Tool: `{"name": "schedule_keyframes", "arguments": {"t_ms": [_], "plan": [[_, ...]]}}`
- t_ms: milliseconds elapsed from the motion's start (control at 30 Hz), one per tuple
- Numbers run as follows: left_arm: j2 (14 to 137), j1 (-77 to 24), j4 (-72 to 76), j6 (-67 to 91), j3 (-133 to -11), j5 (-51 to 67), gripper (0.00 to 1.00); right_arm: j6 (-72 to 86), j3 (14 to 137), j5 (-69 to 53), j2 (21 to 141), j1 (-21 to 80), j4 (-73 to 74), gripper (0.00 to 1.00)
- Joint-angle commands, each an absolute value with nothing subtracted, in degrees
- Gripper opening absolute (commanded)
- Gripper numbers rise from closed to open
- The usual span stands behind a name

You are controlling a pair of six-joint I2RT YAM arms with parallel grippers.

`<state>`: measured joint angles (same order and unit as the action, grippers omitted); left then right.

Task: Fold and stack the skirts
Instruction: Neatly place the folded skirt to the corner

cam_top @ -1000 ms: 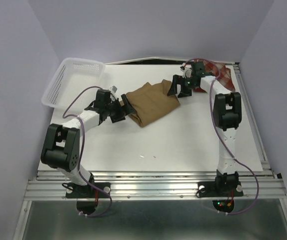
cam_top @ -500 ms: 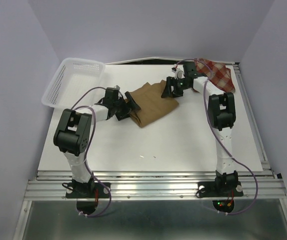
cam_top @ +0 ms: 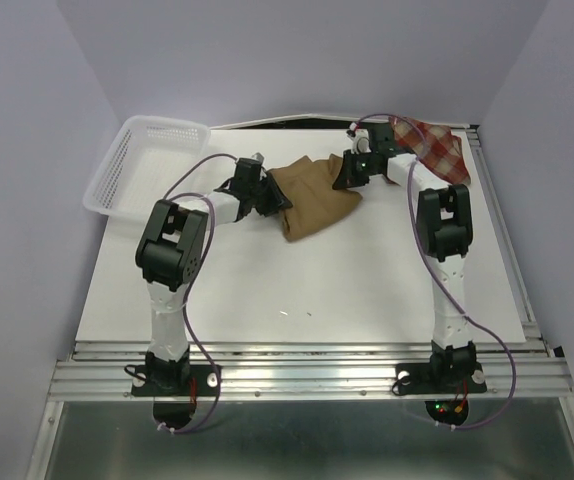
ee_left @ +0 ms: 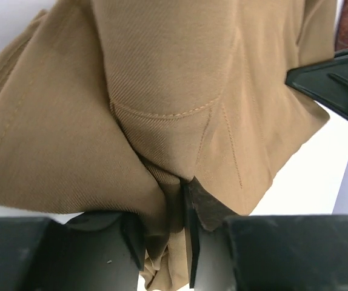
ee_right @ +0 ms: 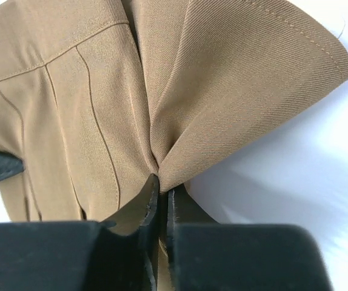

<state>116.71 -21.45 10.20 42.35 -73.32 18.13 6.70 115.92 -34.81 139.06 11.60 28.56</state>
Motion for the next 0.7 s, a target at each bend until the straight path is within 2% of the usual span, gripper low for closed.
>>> {"name": "schedule_keyframes", "arguments": {"t_ms": [0,67,133,167,200,233,267,333,533,667], "plan": [[118.4,-24.4,12.3,41.7,-80.1,19.1,0.36,3.9,114.4,-28.3,134.1,12.3,23.7,0.01],[119.7,-25.0,12.4,42.0,-81.2,18.9,0.41,2.8,113.6,-23.4,133.2,11.7,23.8,0.01],[120.7,-25.4,12.7,42.9,-82.2,18.9,0.55,1.6,112.5,-22.4,132.6,10.6,24.1,0.01],[120.8,-25.5,12.8,43.2,-82.4,18.9,0.58,1.4,112.5,-22.3,132.5,9.8,24.5,0.04],[121.0,-25.5,12.8,43.4,-82.4,18.9,0.6,1.5,112.8,-22.8,132.7,9.8,25.1,0.15],[121.0,-25.5,13.0,43.9,-81.8,19.0,0.6,2.0,114.3,-26.6,133.0,8.9,27.2,0.63],[120.9,-25.5,13.0,43.9,-81.5,19.0,0.61,2.8,115.3,-28.7,133.6,8.1,28.6,0.75],[120.3,-25.3,13.2,43.8,-80.0,18.6,0.61,5.2,116.5,-33.9,135.3,7.6,30.5,0.88],[118.7,-23.7,11.3,41.6,-77.4,17.5,0.57,10.2,120.0,-42.9,140.6,6.2,30.5,1.0],[118.7,-21.5,9.2,38.9,-76.6,16.8,0.52,11.6,120.8,-40.0,142.9,6.2,29.4,1.0]]}}
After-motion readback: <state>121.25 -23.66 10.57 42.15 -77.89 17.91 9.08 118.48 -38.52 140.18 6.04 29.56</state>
